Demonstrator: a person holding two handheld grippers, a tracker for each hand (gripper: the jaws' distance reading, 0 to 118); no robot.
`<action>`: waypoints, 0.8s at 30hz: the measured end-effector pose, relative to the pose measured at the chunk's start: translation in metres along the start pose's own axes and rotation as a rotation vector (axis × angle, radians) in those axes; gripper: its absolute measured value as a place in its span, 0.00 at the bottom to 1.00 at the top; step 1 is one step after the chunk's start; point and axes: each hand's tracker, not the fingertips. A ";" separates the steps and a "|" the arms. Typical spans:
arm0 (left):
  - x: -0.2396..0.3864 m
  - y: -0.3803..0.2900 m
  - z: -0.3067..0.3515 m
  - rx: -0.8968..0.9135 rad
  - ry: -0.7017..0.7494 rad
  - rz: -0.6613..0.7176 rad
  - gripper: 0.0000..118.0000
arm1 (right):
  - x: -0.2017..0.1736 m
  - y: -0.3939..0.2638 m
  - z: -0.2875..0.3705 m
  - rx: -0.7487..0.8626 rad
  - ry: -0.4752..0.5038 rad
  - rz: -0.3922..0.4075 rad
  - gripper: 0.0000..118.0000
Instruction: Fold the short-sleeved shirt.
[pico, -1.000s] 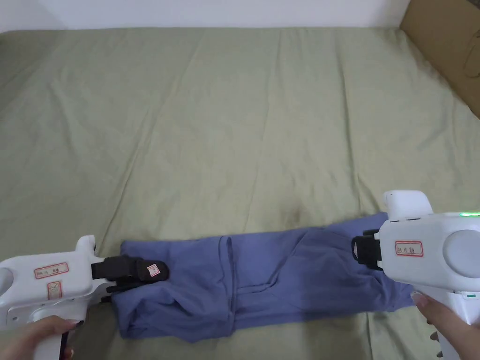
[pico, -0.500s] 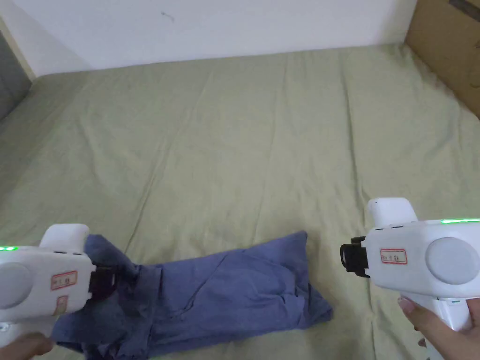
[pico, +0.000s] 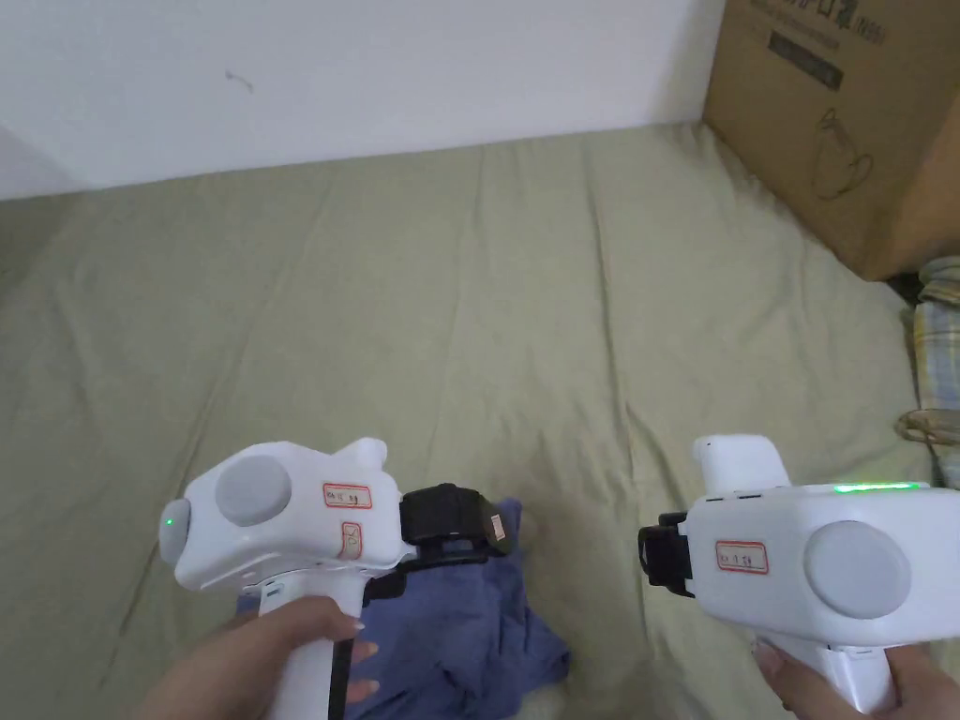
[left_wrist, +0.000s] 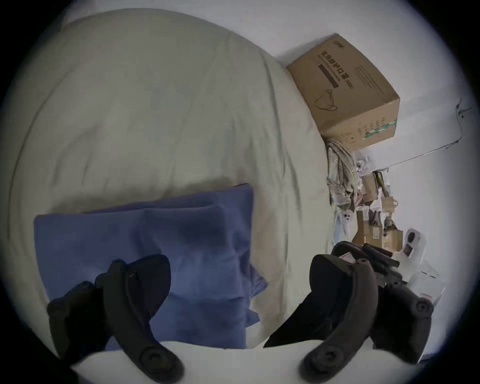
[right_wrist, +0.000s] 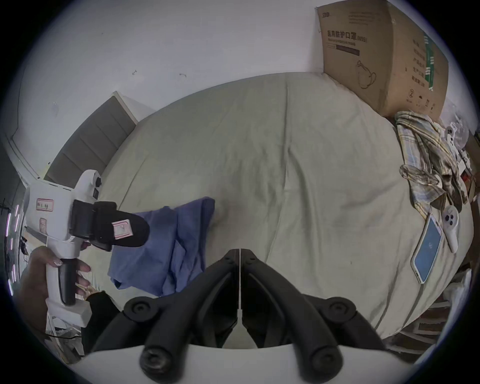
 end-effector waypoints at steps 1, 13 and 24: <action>-0.001 0.000 0.005 0.010 -0.001 -0.009 0.94 | 0.002 0.000 0.000 0.001 -0.002 -0.005 0.02; 0.002 -0.030 0.023 -0.008 0.053 -0.180 0.01 | 0.009 0.004 -0.002 0.018 -0.001 -0.032 0.02; -0.016 -0.049 -0.083 -0.155 -0.076 0.042 0.01 | 0.009 0.001 -0.002 0.006 -0.009 -0.035 0.02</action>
